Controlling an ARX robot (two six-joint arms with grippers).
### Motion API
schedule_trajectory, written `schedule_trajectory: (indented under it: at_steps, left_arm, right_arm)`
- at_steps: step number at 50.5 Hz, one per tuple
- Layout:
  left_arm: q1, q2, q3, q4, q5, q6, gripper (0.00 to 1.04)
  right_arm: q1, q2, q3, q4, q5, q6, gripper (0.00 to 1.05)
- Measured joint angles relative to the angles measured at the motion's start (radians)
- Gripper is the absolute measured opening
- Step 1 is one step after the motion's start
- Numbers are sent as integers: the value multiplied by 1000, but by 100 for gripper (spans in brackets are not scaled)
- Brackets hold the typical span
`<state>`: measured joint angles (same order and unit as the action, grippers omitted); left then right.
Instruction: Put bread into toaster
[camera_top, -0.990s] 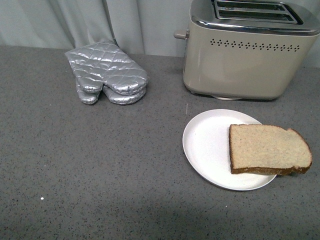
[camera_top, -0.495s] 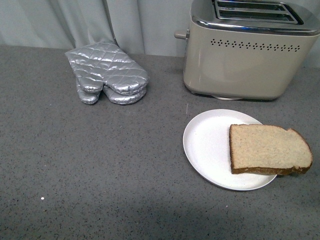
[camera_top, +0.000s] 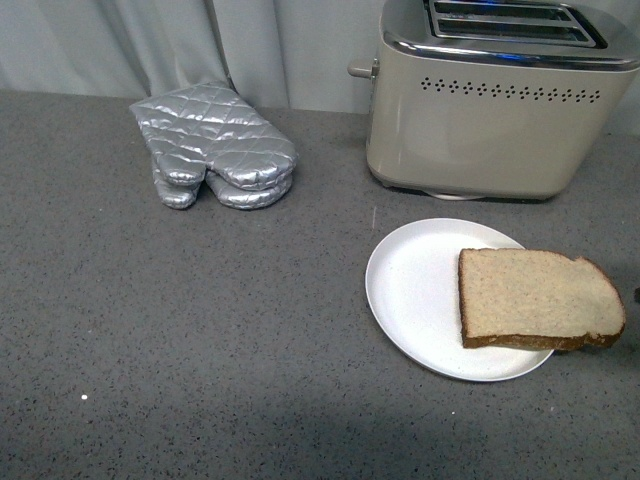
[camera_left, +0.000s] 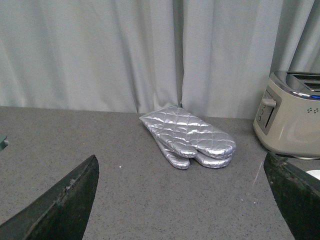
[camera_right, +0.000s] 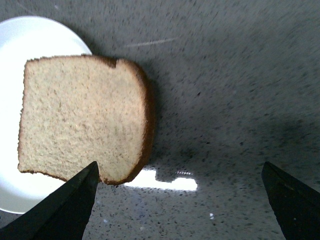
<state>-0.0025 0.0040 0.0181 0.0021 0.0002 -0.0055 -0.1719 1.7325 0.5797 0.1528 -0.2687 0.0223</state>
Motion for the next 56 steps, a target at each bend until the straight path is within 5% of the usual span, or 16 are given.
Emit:
schedule_trajectory:
  at_steps: [20, 45, 56]
  left_arm:
    - [0, 0, 0, 0, 0, 0, 98]
    - [0, 0, 0, 0, 0, 0, 98]
    - [0, 0, 0, 0, 0, 0, 98]
  right_arm:
    - [41, 232, 114, 53, -127, 169, 95]
    - [68, 283, 201, 11, -167, 332, 8]
    - [62, 103, 136, -38, -217, 461, 1]
